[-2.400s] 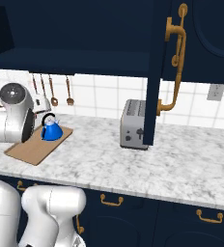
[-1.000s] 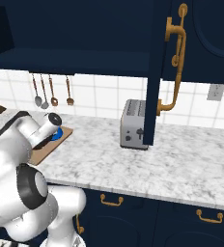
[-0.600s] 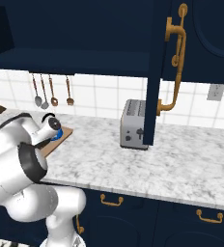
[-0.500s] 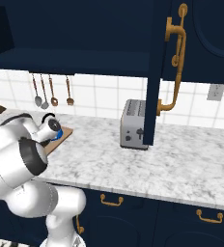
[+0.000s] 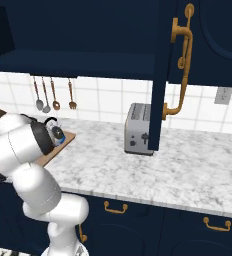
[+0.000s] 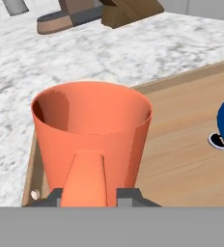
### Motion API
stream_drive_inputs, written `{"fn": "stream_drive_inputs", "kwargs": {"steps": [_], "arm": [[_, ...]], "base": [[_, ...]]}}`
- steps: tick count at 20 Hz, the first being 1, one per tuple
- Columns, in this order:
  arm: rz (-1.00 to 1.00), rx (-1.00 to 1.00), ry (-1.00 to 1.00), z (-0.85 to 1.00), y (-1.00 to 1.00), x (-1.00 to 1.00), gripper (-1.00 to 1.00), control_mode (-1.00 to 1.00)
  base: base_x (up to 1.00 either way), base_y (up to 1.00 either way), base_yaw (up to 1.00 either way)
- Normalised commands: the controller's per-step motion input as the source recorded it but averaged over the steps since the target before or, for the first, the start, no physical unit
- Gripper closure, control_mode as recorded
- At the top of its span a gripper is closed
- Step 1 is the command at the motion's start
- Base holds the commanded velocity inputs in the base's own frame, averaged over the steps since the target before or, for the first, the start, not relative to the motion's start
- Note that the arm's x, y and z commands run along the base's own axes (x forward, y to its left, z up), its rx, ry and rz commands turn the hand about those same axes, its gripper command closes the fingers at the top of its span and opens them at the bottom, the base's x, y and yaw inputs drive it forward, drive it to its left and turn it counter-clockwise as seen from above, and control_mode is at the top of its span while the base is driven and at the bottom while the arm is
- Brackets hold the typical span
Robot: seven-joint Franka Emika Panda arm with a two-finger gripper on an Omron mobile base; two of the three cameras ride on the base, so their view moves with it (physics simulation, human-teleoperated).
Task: Pick the kettle from the counter and place it on the tray. Then pick the mug from the cabinet and place it on the tray. Then close the cabinet doors.
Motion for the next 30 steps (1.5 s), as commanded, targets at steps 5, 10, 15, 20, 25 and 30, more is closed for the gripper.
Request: {"fn": "stream_drive_inputs", "kwargs": {"steps": [5, 10, 15, 20, 25, 30], "arm": [[0.0, 0.0, 0.0, -0.34, 0.1, 0.14, 1.0, -1.0], [0.0, 0.0, -0.01, -0.1, -0.01, -0.07, -1.0, -1.0], [-0.04, 0.0, 0.0, 0.0, -0.1, -0.2, -1.0, -1.0], [-0.02, 0.0, 0.01, 0.0, -0.1, -0.15, -1.0, -1.0], [0.0, 0.07, 0.0, 0.44, -0.09, -0.35, -1.0, -1.0], [-0.02, 0.15, 0.02, 0.83, -0.12, -0.44, -1.0, -1.0]], "base": [[0.0, 0.0, 0.0], [0.0, 0.0, 0.0], [0.0, 0.0, 0.0], [0.0, 0.0, 0.0], [0.0, 0.0, 0.0], [0.0, 0.0, 0.0]]}}
